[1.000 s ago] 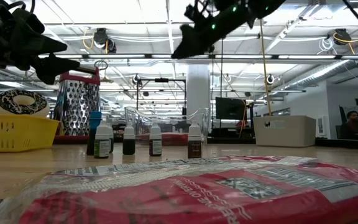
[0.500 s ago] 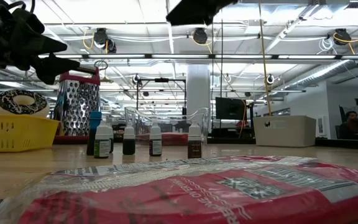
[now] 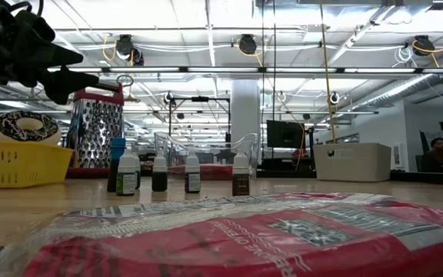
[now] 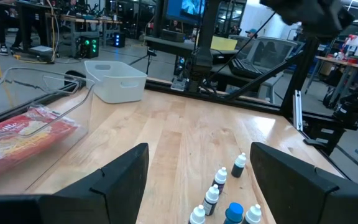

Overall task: Pick & Place Food Item
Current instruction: Put the popcorn bag into the transparent bin

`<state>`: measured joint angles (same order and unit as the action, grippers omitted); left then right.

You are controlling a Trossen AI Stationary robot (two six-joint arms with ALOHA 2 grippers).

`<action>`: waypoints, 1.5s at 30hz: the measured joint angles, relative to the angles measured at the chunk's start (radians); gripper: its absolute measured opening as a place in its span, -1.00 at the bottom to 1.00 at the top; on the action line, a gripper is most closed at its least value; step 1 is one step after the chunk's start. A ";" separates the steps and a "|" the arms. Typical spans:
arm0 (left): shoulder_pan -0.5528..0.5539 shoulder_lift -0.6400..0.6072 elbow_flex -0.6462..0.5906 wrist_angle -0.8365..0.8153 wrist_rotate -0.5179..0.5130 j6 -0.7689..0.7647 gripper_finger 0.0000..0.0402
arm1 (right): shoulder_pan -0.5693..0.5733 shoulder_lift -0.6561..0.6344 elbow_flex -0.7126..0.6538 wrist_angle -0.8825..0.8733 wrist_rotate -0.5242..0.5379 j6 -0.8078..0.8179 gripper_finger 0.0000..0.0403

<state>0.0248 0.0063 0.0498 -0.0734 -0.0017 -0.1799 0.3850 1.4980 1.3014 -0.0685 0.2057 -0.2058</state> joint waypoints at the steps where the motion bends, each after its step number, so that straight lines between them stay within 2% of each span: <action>1: 0.000 0.000 0.000 0.000 0.000 0.000 0.40 | 0.016 -0.001 0.000 -0.002 0.000 -0.002 -0.27; 8: 0.000 0.000 0.000 0.000 0.000 0.000 0.40 | 0.131 0.001 0.000 -0.075 -0.001 0.062 -0.27; 12: 0.000 0.000 0.000 0.000 0.000 0.000 0.40 | 0.194 0.009 -0.054 -0.043 -0.001 0.097 -0.17; 20: 0.000 0.000 0.000 0.000 0.000 0.000 0.40 | 0.271 0.010 -0.355 0.297 0.000 0.183 0.20; 24: 0.000 0.000 0.000 0.000 0.000 0.000 0.40 | 0.263 0.032 -0.450 0.361 0.008 0.270 0.29; 40: 0.000 0.000 0.000 0.000 0.000 0.000 0.40 | 0.253 0.310 -0.461 0.472 0.005 0.287 0.18; 45: 0.000 0.000 0.000 0.000 0.000 0.000 0.40 | 0.232 0.360 -0.460 0.490 0.006 0.279 0.11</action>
<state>0.0246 0.0063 0.0498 -0.0732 -0.0017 -0.1801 0.6175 1.8578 0.8415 0.4213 0.2114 0.0727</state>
